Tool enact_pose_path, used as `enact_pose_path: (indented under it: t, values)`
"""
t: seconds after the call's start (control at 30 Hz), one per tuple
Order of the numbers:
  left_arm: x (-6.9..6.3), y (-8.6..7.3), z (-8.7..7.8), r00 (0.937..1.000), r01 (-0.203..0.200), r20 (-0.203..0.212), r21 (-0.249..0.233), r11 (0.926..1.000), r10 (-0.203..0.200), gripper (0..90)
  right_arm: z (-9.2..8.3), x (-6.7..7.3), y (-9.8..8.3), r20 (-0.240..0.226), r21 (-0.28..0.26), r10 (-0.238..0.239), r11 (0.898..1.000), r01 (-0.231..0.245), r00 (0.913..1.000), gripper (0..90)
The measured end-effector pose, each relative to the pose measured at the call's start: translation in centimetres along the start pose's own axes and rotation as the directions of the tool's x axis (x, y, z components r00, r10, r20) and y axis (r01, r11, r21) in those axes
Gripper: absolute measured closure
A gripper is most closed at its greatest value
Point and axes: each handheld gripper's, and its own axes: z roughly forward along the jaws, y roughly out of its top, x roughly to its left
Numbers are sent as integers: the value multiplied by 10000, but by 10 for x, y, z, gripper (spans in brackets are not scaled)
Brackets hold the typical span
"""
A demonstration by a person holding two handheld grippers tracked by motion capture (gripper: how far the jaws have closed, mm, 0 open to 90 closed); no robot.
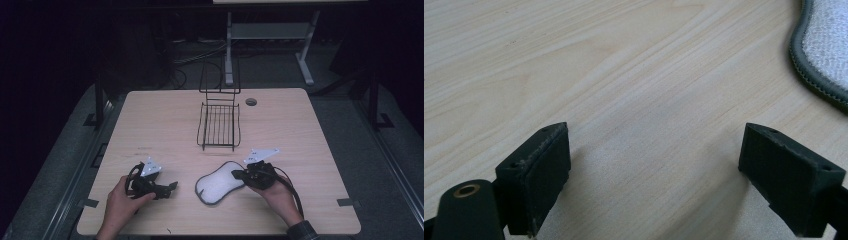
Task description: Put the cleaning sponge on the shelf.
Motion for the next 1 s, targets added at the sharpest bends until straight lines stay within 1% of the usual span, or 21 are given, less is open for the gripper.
enact_pose_path:
  t: [0.37, 0.5, 0.73, 0.93, 1.0]
  values:
    - [0, 0, 0, 10000, 12, -4, -3, 10000, -12, 125, 26, -4, 3, -73, 386, -21, 9993, 24, 10000, 899]
    - [0, 0, 0, 10000, 16, -6, -5, 10000, -16, 125, 31, -4, 1, -61, 625, 2, 9980, 2, 10000, 898]
    - [0, 0, 0, 10000, 9, -11, 1, 10000, -9, 125, 28, -8, -1, 43, 656, 53, 9978, -56, 10000, 899]
    - [0, 0, 0, 10000, 10, -12, 1, 10000, -10, 125, 21, -15, -5, 301, 702, 175, 9973, -195, 9994, 899]
    - [0, 0, 0, 10000, 11, -13, 0, 10000, -11, 124, 18, -18, -7, 454, 748, 198, 9969, -231, 9988, 898]
